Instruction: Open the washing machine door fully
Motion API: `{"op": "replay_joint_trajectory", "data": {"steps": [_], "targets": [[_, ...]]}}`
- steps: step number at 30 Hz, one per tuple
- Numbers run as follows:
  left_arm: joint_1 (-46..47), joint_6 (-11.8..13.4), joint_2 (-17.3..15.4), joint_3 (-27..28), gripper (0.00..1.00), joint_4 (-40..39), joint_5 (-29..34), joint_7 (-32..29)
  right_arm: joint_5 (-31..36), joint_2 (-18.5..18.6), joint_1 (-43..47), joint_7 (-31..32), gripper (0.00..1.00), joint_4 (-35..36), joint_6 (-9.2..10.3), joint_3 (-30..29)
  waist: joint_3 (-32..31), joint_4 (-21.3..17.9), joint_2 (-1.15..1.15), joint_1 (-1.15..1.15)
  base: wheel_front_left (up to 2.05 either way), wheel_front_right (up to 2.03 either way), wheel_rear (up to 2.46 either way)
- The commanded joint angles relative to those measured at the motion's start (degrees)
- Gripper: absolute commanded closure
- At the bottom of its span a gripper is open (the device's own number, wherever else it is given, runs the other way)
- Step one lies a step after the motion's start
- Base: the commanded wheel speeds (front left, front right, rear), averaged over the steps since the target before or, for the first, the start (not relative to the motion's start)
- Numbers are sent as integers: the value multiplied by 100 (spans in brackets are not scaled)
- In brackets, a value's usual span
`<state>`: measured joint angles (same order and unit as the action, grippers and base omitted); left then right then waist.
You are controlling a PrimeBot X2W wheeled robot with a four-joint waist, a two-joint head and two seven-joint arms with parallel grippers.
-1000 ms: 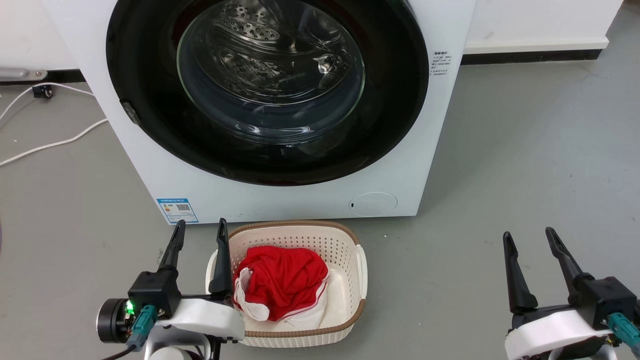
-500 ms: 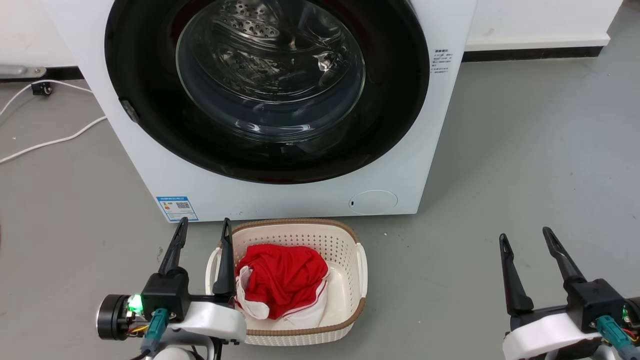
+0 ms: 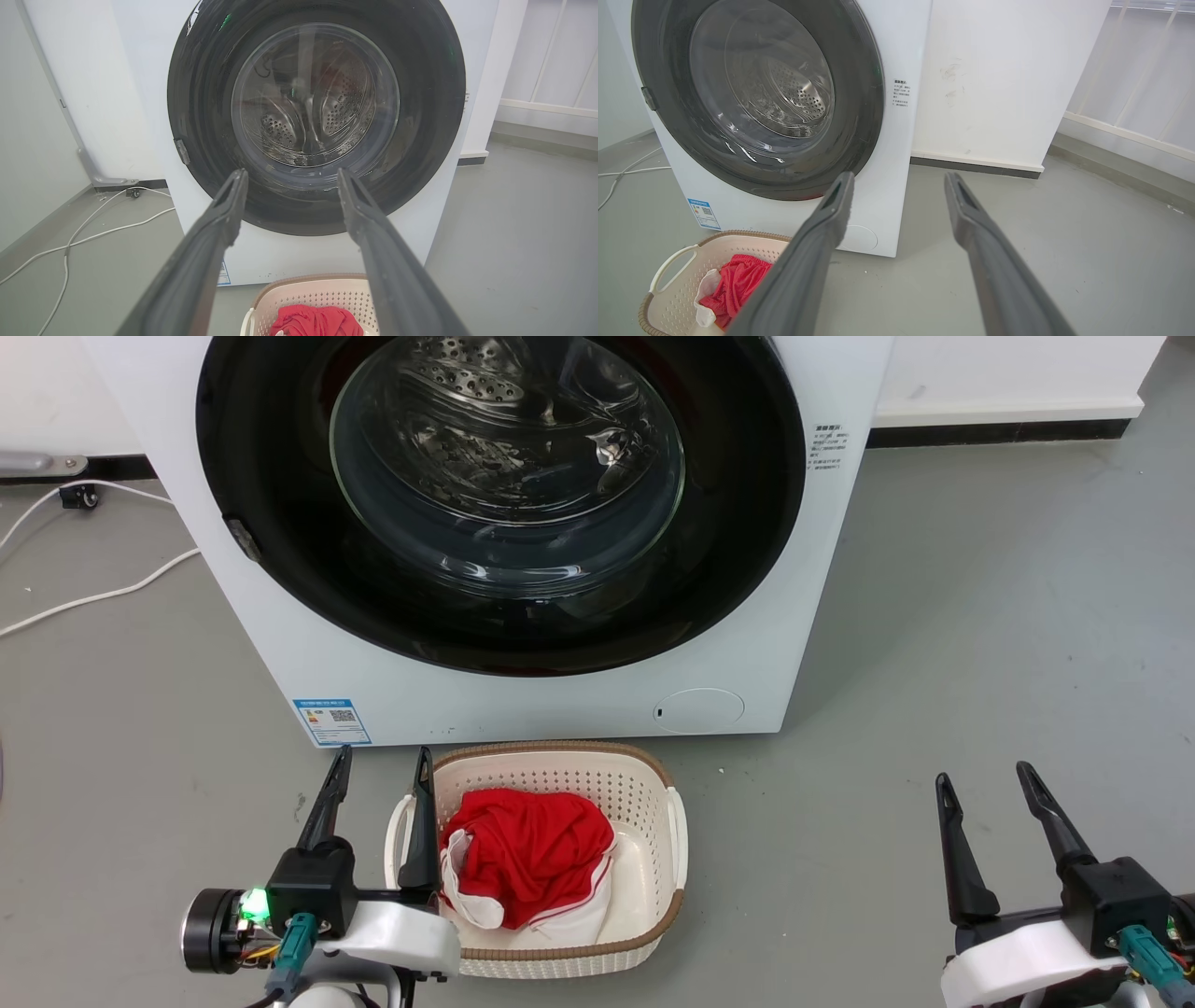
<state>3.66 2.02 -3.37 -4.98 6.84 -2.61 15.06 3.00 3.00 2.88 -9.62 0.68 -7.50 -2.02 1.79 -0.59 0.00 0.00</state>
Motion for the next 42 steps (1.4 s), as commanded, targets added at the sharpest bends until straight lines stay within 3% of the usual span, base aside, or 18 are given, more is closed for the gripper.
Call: {"op": "replay_joint_trajectory", "data": {"steps": [1, 9, 10, 11, 22, 26, 34, 37, 38, 41, 42], "targets": [[5, -19, 1, 14, 0, 1, 13, 18, -10, -23, 13, -32, 0, -11, 3, -13, 1, -1, 0, 0, 0, 0, 0], [17, -22, 12, 28, 0, 9, 19, 17, -84, -23, -12, -43, 3, -20, 3, -43, 4, -9, 0, 0, 0, 0, 0], [15, -26, 13, 29, 0, 10, 20, 17, -122, -23, -8, -41, 60, -25, 2, -44, 0, -9, 0, 0, 0, 0, 0], [11, -27, 13, 28, 0, 14, 21, 17, -147, -23, -5, -43, 100, -25, 2, -45, -3, -9, 0, 0, 0, 0, 0], [49, -29, 24, 53, 0, 6, 21, 17, -621, -22, -35, -177, 100, 9, 3, -62, 29, -18, 0, 0, 0, 0, 0], [66, -33, 27, 62, 0, -3, 14, 17, -1145, -22, -77, -256, 100, -11, 2, -149, 56, -30, 0, 0, 0, 0, 0], [115, 22, 34, 93, 0, -33, -53, 17, -3985, -20, -374, -509, 100, -314, 2, -461, 160, -62, 0, 0, 0, 0, 0], [149, 42, 37, 95, 0, -53, -70, 17, -5471, -20, -504, -536, 100, -420, 2, -420, 221, -68, 0, 0, 0, 0, 0], [149, 42, 37, 95, 0, -53, -70, 17, -5471, -20, -504, -536, 100, -420, 2, -420, 221, -68, 0, 0, 0, 0, 0], [187, 72, 40, 118, 0, -79, -145, 17, -6988, -15, -701, -548, 100, -416, 1, -478, 320, -64, 0, 0, 0, 0, 0], [262, 100, 45, 128, 0, -125, -199, 17, -7844, -16, -854, -547, 100, -382, 1, -565, 416, -64, 0, 0, 0, 0, 0]]}}
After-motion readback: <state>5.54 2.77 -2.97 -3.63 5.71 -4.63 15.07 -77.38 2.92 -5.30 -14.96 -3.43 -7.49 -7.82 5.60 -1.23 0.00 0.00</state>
